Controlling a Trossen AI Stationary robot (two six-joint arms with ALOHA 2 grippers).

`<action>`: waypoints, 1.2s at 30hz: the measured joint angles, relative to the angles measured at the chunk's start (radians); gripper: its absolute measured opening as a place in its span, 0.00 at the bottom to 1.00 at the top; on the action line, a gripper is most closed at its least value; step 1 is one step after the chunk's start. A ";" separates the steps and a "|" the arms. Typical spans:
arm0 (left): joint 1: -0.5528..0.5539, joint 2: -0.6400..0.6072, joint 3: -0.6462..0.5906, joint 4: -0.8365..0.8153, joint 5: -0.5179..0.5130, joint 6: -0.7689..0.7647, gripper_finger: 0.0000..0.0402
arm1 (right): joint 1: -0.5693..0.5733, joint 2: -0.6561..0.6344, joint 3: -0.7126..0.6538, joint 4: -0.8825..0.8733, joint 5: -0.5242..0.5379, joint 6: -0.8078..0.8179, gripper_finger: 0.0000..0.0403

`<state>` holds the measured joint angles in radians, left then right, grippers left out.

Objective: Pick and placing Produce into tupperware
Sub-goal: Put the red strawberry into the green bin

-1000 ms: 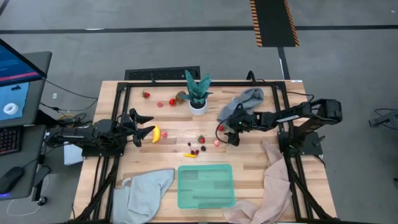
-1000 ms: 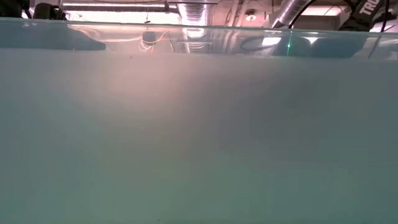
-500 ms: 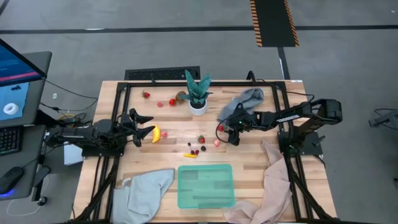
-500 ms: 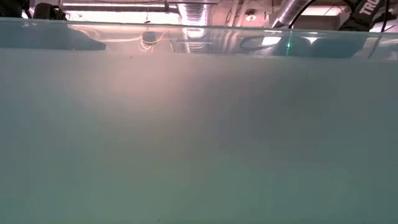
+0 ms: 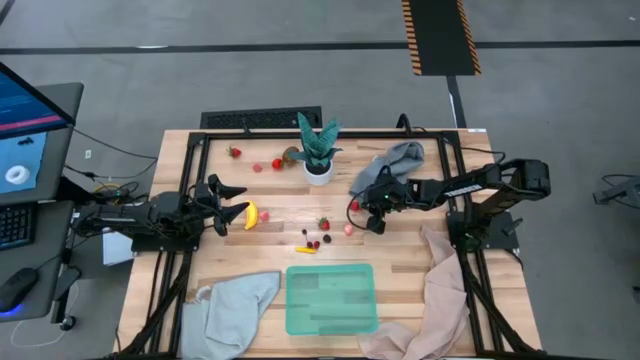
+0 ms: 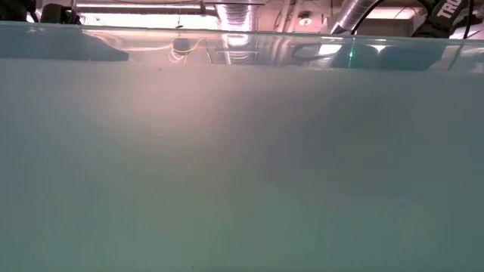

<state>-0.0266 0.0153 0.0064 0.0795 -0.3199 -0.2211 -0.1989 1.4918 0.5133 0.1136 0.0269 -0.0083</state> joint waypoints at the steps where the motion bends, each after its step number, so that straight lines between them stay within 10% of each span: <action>1: 0.000 0.000 0.000 0.000 0.000 0.000 0.59 | 0.000 0.000 0.000 0.000 0.000 0.000 0.11; 18: 0.000 0.000 0.000 0.000 -0.007 0.000 0.59 | 0.027 -0.001 0.030 0.050 0.026 0.009 0.07; 36: 0.000 0.000 0.000 0.002 -0.025 0.000 0.59 | 0.331 -0.001 0.267 -0.034 0.025 0.016 0.05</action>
<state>-0.0266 0.0152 0.0063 0.0811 -0.3450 -0.2211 0.1322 1.4910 0.7808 0.0799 0.0518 0.0081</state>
